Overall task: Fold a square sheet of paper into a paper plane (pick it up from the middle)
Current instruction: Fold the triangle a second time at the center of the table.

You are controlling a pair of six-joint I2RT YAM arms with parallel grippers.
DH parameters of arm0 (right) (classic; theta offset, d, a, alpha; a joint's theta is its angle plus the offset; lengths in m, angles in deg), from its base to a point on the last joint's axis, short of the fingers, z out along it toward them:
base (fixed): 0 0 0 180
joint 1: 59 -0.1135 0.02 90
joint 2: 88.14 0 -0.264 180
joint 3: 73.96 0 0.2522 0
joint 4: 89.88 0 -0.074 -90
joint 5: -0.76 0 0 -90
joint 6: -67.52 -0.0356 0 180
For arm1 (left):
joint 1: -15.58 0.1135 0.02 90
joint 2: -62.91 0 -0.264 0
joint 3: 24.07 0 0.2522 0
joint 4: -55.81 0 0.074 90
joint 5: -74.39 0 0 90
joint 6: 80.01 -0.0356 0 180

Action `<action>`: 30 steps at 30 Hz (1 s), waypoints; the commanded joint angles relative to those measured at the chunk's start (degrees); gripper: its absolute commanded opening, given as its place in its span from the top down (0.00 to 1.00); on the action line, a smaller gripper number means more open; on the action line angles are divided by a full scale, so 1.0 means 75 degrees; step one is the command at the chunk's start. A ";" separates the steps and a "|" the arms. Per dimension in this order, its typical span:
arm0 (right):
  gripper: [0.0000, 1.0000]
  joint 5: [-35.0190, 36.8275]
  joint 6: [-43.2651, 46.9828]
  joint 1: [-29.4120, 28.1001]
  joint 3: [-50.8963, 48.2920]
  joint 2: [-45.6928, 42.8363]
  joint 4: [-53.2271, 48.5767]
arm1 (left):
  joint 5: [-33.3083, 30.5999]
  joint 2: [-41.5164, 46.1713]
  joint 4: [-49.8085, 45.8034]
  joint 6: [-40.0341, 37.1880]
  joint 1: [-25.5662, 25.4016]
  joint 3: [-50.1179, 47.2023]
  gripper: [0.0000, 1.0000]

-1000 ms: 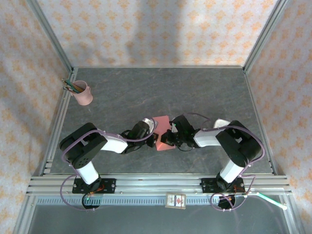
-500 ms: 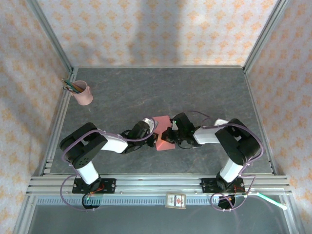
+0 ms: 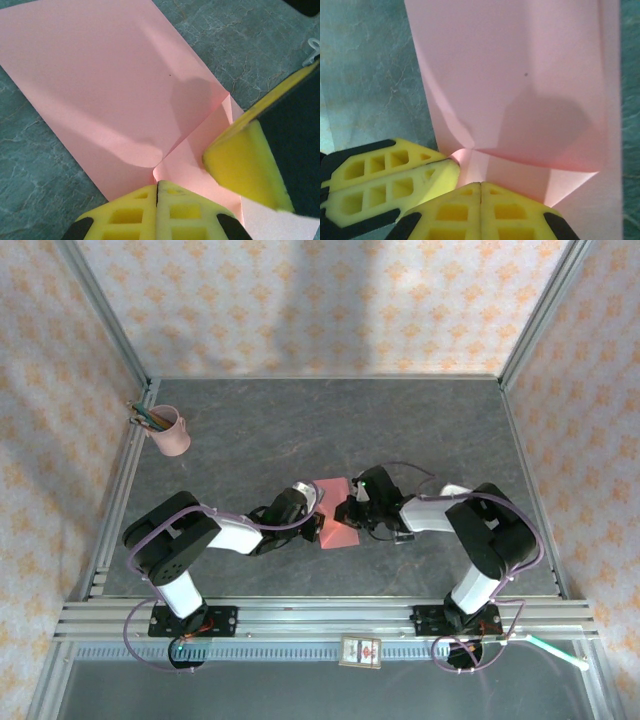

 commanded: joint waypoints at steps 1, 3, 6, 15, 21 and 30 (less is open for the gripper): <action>0.94 0.0005 0.0236 0.0064 -0.0037 0.0254 0.0001 | -0.0375 -0.0481 -0.1538 -0.0187 -0.0010 -0.0268 1.00; 0.94 -0.0056 0.0224 0.0106 -0.0086 0.0273 0.0031 | -0.0381 -0.0469 -0.1558 -0.0187 -0.0010 -0.0254 1.00; 0.94 -0.0047 0.0257 0.0147 0.0033 0.0069 -0.0110 | -0.0381 -0.0479 -0.1552 -0.0187 -0.0006 -0.0249 1.00; 0.94 -0.0078 0.0330 0.0191 0.0357 -0.0091 -0.0302 | -0.0381 -0.0492 -0.1577 -0.0217 -0.0009 -0.0237 1.00; 0.94 -0.0101 0.0455 0.0329 0.0157 0.0316 -0.0141 | -0.0346 -0.0504 -0.1572 -0.0214 -0.0009 -0.0227 1.00; 0.93 -0.0122 0.0490 0.0381 0.0386 -0.0140 -0.0414 | -0.0346 -0.0492 -0.1572 -0.0222 -0.0007 -0.0231 1.00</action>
